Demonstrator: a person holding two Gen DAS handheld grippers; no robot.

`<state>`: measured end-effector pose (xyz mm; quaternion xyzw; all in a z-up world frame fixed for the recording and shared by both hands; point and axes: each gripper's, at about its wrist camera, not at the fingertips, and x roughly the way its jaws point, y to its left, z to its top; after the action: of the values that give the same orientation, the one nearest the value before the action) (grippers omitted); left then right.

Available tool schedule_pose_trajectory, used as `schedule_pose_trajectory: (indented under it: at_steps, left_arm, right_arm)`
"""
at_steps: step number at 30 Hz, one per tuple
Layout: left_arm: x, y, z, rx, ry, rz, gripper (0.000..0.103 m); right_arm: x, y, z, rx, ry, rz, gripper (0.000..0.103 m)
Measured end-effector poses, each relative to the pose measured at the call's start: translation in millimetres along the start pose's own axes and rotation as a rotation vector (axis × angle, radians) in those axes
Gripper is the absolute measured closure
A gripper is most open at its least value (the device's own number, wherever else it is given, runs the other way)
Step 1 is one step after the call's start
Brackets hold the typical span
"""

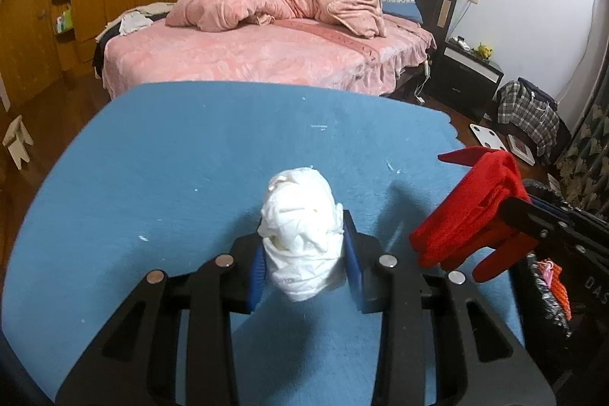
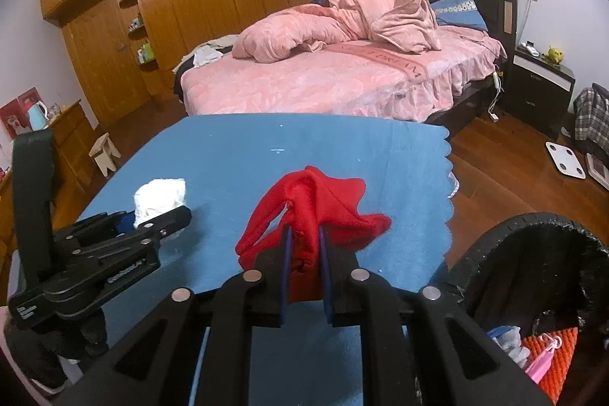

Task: Collect trash
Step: 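Carry the white tissue and red gloves in both tools over the bin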

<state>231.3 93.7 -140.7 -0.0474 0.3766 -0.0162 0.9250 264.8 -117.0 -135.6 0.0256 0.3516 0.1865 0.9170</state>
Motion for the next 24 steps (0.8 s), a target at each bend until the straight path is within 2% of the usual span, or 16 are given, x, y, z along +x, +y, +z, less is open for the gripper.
schedule_pose_trajectory:
  at_steps: [12, 24]
  left_arm:
    - [-52.2, -10.7, 2.2, -0.008, -0.048, 0.008, 0.069]
    - [-100.0, -29.8, -1.6, 0.032, -0.089, -0.001, 0.069]
  right_arm:
    - [-41.0, 8.7, 2.7, -0.008, -0.046, 0.008, 0.089]
    - [-94.3, 7.8, 0.2, -0.021, -0.097, -0.009, 0.089]
